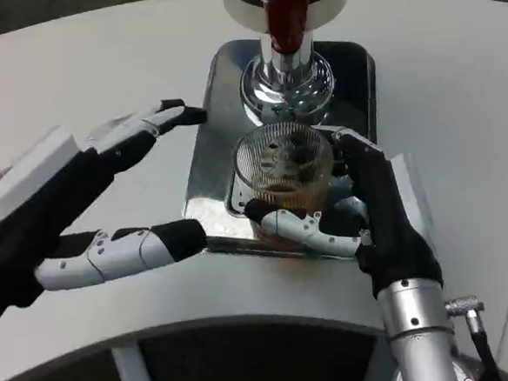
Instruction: Grasp the cup under the faucet to collect the drink, then remove the cup.
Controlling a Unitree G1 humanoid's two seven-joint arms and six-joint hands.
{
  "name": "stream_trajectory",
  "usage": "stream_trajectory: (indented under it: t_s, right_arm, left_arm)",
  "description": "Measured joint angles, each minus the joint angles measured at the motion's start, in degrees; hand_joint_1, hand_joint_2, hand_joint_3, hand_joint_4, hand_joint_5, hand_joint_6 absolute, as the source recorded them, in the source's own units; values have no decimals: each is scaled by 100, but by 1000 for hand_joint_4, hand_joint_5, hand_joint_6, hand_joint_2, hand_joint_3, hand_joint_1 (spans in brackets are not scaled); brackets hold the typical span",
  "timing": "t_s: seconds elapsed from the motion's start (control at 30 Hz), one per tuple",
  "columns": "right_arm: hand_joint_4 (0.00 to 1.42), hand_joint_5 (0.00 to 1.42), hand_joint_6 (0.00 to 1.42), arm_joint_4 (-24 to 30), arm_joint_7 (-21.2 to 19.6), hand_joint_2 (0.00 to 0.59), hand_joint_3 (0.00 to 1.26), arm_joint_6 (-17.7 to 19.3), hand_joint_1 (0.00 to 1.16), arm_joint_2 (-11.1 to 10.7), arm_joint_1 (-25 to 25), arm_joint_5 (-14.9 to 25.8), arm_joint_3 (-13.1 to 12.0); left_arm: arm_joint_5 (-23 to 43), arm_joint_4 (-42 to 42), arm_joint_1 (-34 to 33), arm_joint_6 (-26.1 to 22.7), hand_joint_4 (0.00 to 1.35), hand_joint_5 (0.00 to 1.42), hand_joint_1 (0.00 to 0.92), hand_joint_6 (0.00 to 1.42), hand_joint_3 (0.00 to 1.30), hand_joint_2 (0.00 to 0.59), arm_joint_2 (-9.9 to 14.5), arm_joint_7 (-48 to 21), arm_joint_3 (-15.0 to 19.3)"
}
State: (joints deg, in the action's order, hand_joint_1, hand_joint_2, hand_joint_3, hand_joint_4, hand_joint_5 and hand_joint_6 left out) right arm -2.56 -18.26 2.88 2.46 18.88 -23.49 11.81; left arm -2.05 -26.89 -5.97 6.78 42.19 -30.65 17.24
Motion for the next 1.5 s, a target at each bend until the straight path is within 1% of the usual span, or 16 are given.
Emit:
stream_trajectory:
  t_s: [0.17, 0.37, 0.57, 0.7, 0.83, 1.07, 1.3, 1.5]
  right_arm:
    - [645, 822, 806, 308, 170, 153, 601, -72, 921, -2, -196, 0, 44]
    - [645, 824, 806, 551, 340, 156, 601, -133, 918, -5, -402, 1, 50]
    - [650, 825, 806, 790, 438, 158, 605, -210, 915, -1, -526, 1, 60]
    - [653, 825, 808, 1008, 534, 159, 607, -266, 915, -2, -694, 1, 86]
    - [654, 825, 813, 1230, 649, 159, 608, -314, 914, -16, -828, 2, 98]
    - [654, 825, 828, 1822, 902, 160, 608, -411, 917, -79, -1089, 18, 99]
    - [654, 825, 830, 2348, 1204, 162, 614, -513, 922, -116, -1378, 32, 95]
    - [659, 825, 830, 2904, 1539, 162, 616, -587, 924, -246, -1736, 91, 87]
  left_arm:
    - [-322, -131, 292, 359, 0, 38, 0, 0, 70, 27, 147, 0, 94]
    - [-503, -208, 547, 663, 0, 19, 0, 0, 58, 27, 192, 0, 229]
    - [-517, -208, 699, 803, 0, 16, 0, 0, 57, 27, 201, -2, 264]
    - [-510, -210, 827, 870, 0, 11, 0, 0, 57, 27, 257, -54, 413]
    - [-495, -221, 873, 969, 0, 7, 0, 0, 57, 27, 293, -106, 480]
    - [-486, -241, 1023, 1109, 0, 4, 0, 0, 57, 27, 327, -202, 665]
    - [-415, -403, 1119, 1189, 0, 4, 0, 0, 57, 27, 375, -300, 736]
    - [-297, -505, 1340, 1349, 0, 4, 0, 0, 57, 27, 376, -403, 807]
